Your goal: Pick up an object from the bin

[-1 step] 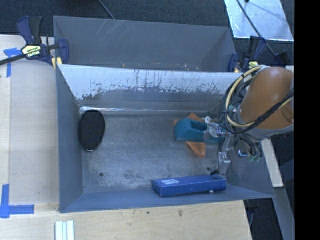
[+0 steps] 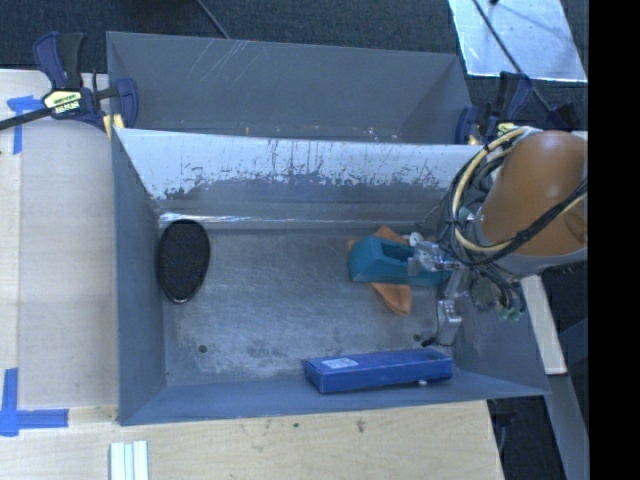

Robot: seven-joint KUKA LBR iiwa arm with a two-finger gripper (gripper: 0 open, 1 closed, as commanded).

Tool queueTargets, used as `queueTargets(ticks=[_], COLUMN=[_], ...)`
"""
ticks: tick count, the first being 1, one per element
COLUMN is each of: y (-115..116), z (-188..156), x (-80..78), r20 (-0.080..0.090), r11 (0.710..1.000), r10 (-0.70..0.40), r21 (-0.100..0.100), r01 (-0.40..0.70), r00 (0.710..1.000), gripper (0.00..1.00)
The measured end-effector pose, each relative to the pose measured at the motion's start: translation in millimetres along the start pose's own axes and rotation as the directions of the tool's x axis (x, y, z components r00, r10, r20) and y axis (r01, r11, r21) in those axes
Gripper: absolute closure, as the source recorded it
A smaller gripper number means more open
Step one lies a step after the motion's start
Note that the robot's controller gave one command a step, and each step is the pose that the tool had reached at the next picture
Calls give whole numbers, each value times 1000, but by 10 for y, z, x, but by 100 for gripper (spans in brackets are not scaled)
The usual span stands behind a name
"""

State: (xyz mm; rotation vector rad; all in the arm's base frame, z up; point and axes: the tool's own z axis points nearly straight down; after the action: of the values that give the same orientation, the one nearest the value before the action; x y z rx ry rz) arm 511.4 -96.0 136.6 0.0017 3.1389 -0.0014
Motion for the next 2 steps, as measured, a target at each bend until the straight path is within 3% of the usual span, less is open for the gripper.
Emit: queueTargets(ticks=[1,2], y=[-92,-86], z=[320,562], x=[-596,-250], r20=[2,40], r11=[1000,975], r10=[22,221], r21=[0,-6], r01=[-22,-221], r00=[1000,974], gripper=[0,100])
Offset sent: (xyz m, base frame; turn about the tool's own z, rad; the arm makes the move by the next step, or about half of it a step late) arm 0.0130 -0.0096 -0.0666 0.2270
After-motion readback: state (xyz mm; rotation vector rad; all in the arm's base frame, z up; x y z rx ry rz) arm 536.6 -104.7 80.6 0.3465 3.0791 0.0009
